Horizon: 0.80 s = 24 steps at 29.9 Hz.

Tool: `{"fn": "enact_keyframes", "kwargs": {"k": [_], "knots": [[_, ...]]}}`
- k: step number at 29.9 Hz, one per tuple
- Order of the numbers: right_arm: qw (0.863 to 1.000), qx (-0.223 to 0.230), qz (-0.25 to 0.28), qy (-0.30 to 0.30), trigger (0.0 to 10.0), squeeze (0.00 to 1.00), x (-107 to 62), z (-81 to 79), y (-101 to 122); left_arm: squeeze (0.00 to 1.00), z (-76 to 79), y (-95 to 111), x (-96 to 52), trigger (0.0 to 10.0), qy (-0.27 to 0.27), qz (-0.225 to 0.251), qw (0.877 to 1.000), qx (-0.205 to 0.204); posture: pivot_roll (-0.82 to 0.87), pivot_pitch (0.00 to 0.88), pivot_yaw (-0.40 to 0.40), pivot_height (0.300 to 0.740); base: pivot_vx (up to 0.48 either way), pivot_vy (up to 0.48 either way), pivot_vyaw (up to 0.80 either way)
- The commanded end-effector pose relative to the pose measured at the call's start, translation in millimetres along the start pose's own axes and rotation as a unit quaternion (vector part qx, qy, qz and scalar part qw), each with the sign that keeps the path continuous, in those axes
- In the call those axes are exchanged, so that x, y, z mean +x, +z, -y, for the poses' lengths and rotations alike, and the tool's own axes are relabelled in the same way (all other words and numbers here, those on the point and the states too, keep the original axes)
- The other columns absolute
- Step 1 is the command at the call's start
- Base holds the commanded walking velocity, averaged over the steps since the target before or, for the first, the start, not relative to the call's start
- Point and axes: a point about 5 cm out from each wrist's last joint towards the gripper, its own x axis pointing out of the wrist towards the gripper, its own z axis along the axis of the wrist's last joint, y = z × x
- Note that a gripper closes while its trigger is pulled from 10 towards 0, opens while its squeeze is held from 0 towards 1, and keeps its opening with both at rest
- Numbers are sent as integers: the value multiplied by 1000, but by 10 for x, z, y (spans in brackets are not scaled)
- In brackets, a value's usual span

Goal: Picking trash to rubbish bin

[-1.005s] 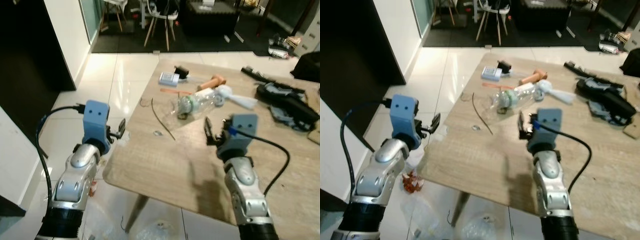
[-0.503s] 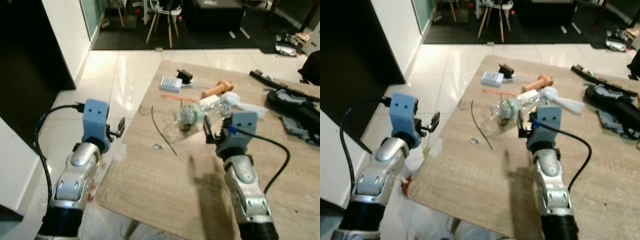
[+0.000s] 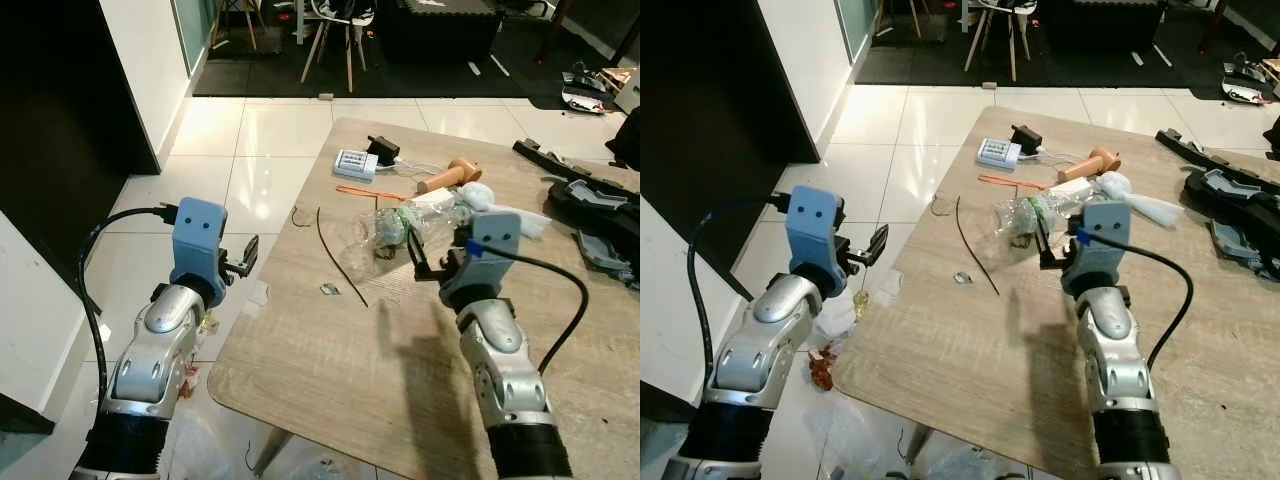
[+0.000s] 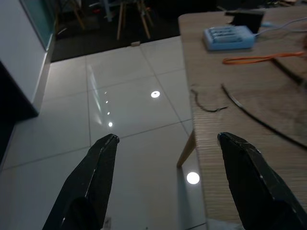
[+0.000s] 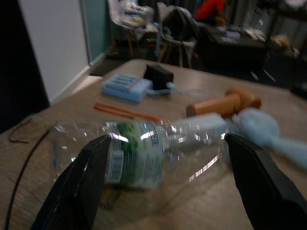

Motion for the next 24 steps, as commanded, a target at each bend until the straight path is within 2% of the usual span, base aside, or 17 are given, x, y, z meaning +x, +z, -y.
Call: {"fn": "enact_keyframes", "kwargs": {"k": [1, 3, 8, 10, 12, 15, 17, 18, 20, 21, 22, 24], "knots": [[1000, -10, 1, 19, 10000, 1000, 13, -12, -8, 8, -13, -7, 9, 10000, -6, -2, 1000, 5, -8, 169, 48, 740, 0, 0, 0], [999, -28, 8, 44, 10000, 1000, 54, -20, 32, 16, -16, 17, 19, 10000, -6, 4, 1000, 4, -6, 173, 50, 740, 0, 0, 0], [992, 0, 50, 116, 10000, 1000, 167, -91, 195, 27, -12, 137, 43, 10000, -10, 38, 999, -9, 1, 189, 53, 740, 0, 0, 0], [990, 5, 59, 130, 10000, 1000, 201, -93, 218, 27, -9, 143, 48, 10000, -15, 37, 999, -5, 4, 199, 56, 740, 0, 0, 0], [990, 3, 60, 130, 10000, 1000, 226, -76, 220, 27, -9, 141, 50, 10000, -17, 36, 999, -3, 5, 204, 58, 740, 0, 0, 0], [993, 4, 41, 106, 10000, 1000, 348, 68, 175, 31, -15, 142, 51, 10000, -19, 35, 999, 0, 10, 215, 62, 740, 0, 0, 0], [994, 6, 39, 103, 10000, 961, 384, 118, 170, 31, -18, 151, 45, 10000, -20, 36, 999, 0, 14, 223, 63, 740, 0, 0, 0], [995, 11, 37, 95, 10000, 337, 429, 186, 166, 31, -18, 157, 43, 10000, -23, 37, 999, 1, 16, 230, 64, 740, 0, 0, 0], [995, 16, 37, 92, 10000, 337, 445, 210, 166, 31, -19, 159, 42, 10000, -23, 37, 999, 1, 16, 230, 64, 740, 0, 0, 0], [996, 23, 35, 83, 10000, 0, 497, 262, 176, 35, -23, 167, 44, 10000, -24, 39, 999, 2, 16, 241, 69, 740, 0, 0, 0], [996, 23, 35, 83, 10000, 0, 497, 262, 176, 35, -23, 167, 44, 10000, -24, 39, 999, 2, 16, 241, 69, 740, 0, 0, 0], [996, 28, 37, 70, 10000, 0, 639, 351, 261, 43, -29, 182, 36, 10000, -27, 43, 999, 0, 18, 259, 69, 740, 0, 0, 0]]}}
